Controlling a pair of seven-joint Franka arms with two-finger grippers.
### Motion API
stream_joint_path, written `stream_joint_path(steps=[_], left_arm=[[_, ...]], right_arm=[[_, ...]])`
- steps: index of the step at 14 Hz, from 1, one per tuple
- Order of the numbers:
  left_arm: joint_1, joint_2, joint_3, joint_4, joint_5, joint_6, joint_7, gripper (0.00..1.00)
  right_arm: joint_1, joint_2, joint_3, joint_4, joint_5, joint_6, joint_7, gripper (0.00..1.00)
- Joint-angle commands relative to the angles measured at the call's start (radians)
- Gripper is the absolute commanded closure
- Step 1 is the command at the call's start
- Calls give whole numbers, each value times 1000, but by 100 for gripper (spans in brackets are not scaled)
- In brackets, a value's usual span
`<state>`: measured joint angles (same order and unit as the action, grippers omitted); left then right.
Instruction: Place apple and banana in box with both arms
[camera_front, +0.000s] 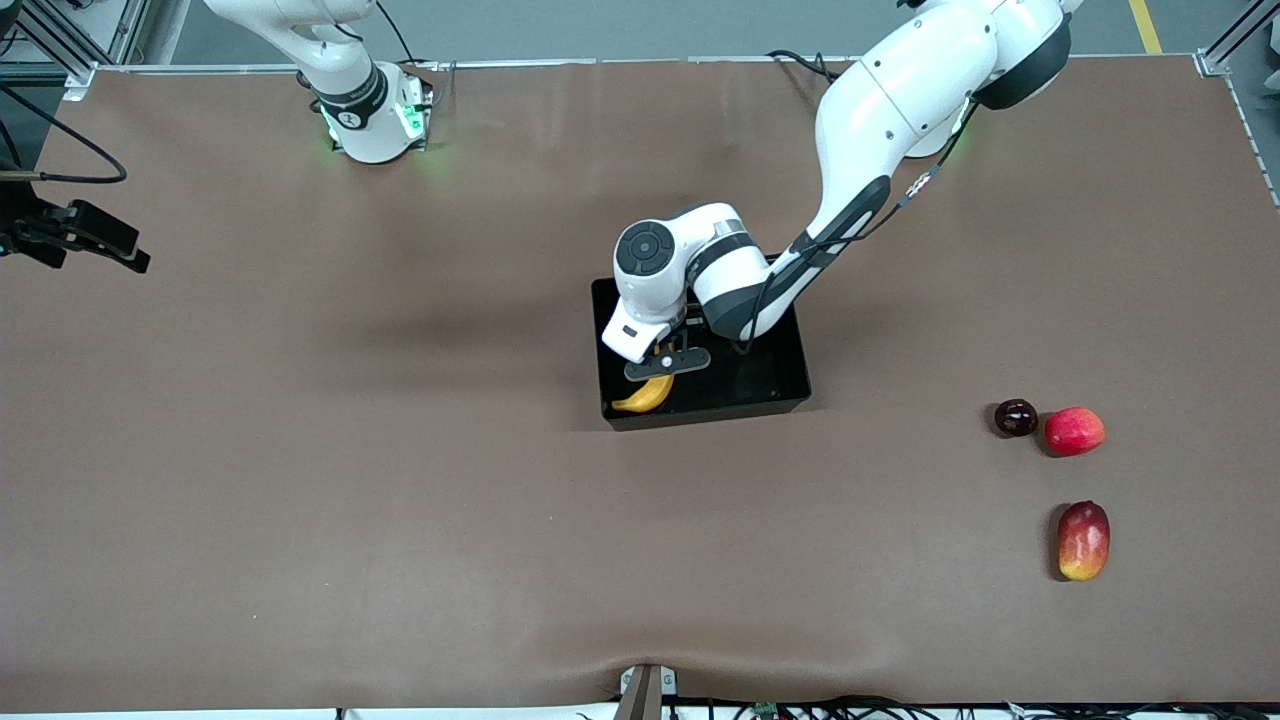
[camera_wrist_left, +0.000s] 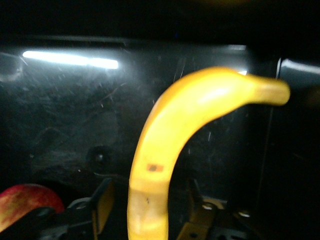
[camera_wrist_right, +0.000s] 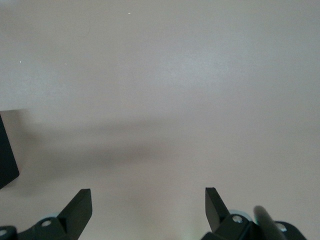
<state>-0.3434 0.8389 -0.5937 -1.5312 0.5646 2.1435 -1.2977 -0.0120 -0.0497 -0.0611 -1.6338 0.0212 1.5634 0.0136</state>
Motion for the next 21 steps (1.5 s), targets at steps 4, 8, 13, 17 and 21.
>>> stream_joint_path(steps=[4, 8, 13, 17, 21], left_arm=[[93, -225, -6, 154, -69, -333, 214, 0], [300, -420, -6, 155, -238, -454, 596, 0], [475, -557, -8, 154, -253, -566, 704, 0], [541, -658, -1, 146, -268, -626, 877, 0], [586, -727, 11, 123, -377, -652, 928, 0]], right_arm=[[-8, 7, 7, 15, -7, -9, -3, 0], [-9, 8, 6, 15, -7, -9, -1, 0], [-11, 8, 6, 15, -7, -11, 0, 0], [-12, 8, 6, 14, -7, -11, 2, 0], [-22, 8, 6, 14, -7, -11, 2, 0]])
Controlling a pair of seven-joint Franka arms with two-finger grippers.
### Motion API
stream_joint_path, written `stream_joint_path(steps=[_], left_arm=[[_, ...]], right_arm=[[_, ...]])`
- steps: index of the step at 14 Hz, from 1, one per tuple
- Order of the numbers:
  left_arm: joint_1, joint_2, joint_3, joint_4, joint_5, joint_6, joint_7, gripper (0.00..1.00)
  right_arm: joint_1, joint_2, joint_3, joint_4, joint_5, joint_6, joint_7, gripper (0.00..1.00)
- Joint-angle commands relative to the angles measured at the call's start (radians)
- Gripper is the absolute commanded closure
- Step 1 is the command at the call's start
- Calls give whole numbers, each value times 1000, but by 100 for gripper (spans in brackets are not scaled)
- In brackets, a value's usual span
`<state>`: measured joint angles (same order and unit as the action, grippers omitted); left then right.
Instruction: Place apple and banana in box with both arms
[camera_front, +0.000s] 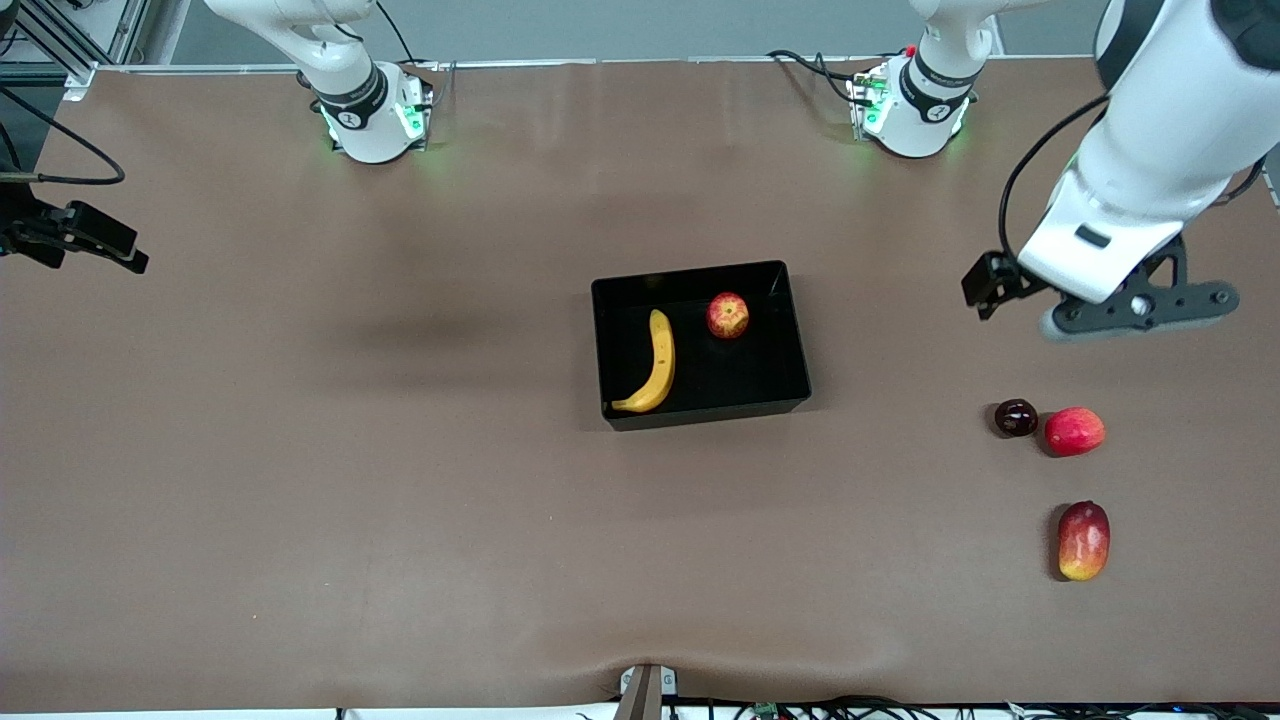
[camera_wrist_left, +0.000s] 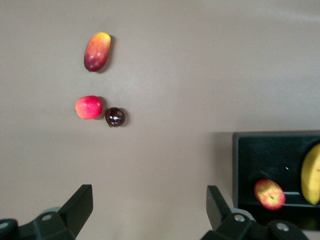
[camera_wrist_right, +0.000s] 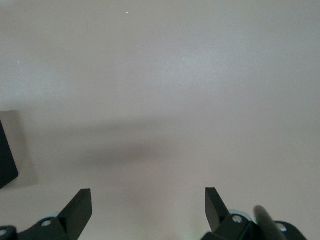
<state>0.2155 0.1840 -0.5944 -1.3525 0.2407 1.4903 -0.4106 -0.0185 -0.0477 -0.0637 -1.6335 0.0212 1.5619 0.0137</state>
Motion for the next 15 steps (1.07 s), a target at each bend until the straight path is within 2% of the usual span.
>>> stream_joint_path(steps=[1, 3, 5, 6, 11, 13, 15], left_arm=[[16, -101, 57, -75, -66, 2, 64, 0], [-59, -164, 201, -140, -128, 14, 125, 0], [-251, -215, 447, -206, -150, 42, 186, 0], [-283, -221, 494, -212, -155, 41, 208, 0], [-240, -247, 478, -256, -218, 50, 220, 0], [-219, -305, 461, -324, -225, 90, 220, 0], [-219, -317, 459, -330, -227, 71, 220, 0]], right_arm=[[-15, 6, 9, 14, -7, -10, 0, 0], [-17, 6, 9, 12, -7, -10, 2, 0], [-17, 6, 9, 12, -7, -10, 0, 0], [-17, 6, 9, 14, -7, -11, 0, 0], [-17, 6, 9, 14, -7, -10, 0, 0], [-17, 6, 9, 12, -7, -10, 0, 0], [-17, 8, 9, 14, -7, -11, 0, 0]])
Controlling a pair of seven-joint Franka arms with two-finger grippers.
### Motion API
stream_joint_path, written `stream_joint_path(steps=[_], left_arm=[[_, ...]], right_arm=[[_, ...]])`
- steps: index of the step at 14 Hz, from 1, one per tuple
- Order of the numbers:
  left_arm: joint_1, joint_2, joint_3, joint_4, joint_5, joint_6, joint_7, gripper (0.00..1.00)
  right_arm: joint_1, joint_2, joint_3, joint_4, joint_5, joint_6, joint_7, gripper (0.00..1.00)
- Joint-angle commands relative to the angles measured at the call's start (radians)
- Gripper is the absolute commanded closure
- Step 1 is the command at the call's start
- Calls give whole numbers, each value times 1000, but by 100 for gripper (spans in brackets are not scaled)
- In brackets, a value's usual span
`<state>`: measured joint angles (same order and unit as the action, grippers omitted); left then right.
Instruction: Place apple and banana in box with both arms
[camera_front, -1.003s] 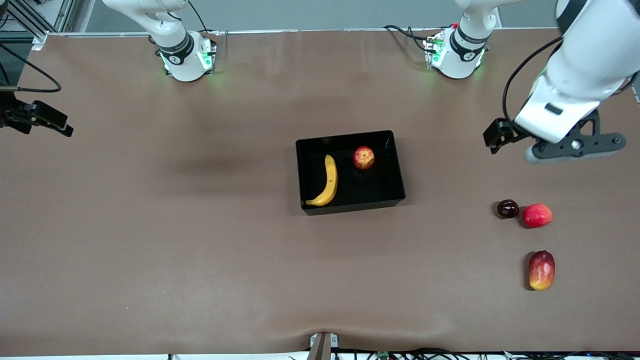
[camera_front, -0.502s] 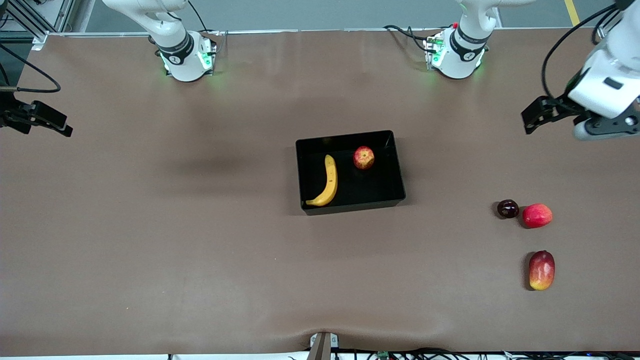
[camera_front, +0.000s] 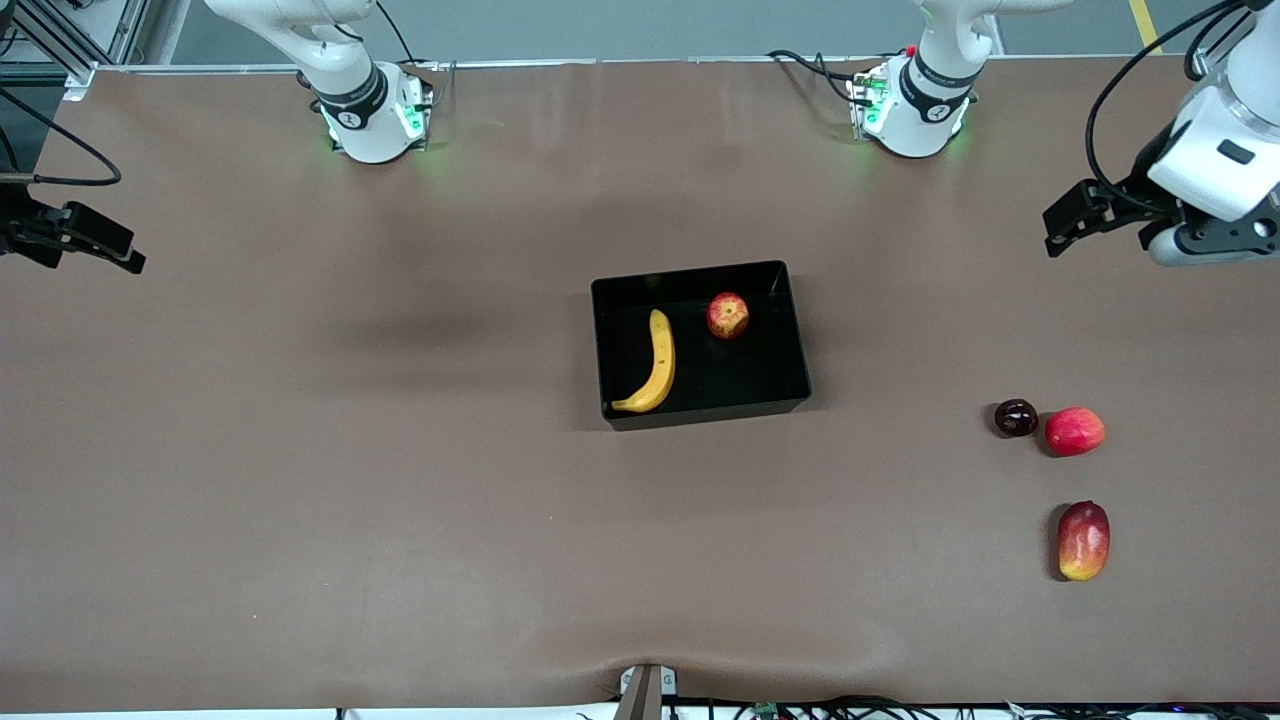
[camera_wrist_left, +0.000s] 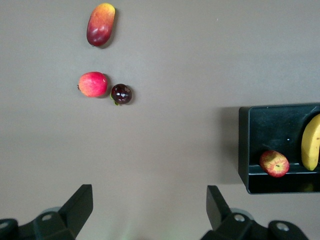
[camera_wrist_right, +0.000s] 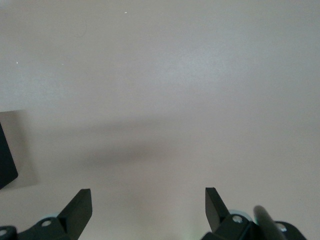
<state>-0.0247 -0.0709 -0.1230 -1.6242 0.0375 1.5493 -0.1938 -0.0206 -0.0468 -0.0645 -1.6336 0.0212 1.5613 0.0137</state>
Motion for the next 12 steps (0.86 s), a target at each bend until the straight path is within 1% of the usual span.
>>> stream_joint_path(steps=[1, 5, 8, 12], left_arm=[[22, -63, -10, -54, -25, 0, 7, 0], [22, -63, -1, -42, -33, -3, 22, 0], [11, -52, 13, -10, -34, -3, 25, 0], [9, -50, 13, -2, -33, -6, 17, 0]], right_arm=[[-15, 5, 9, 14, -7, -10, 0, 0], [-15, 5, 9, 12, -7, -9, 0, 0], [-15, 5, 9, 14, -7, -9, 0, 0], [-15, 5, 9, 12, -7, -10, 0, 0]])
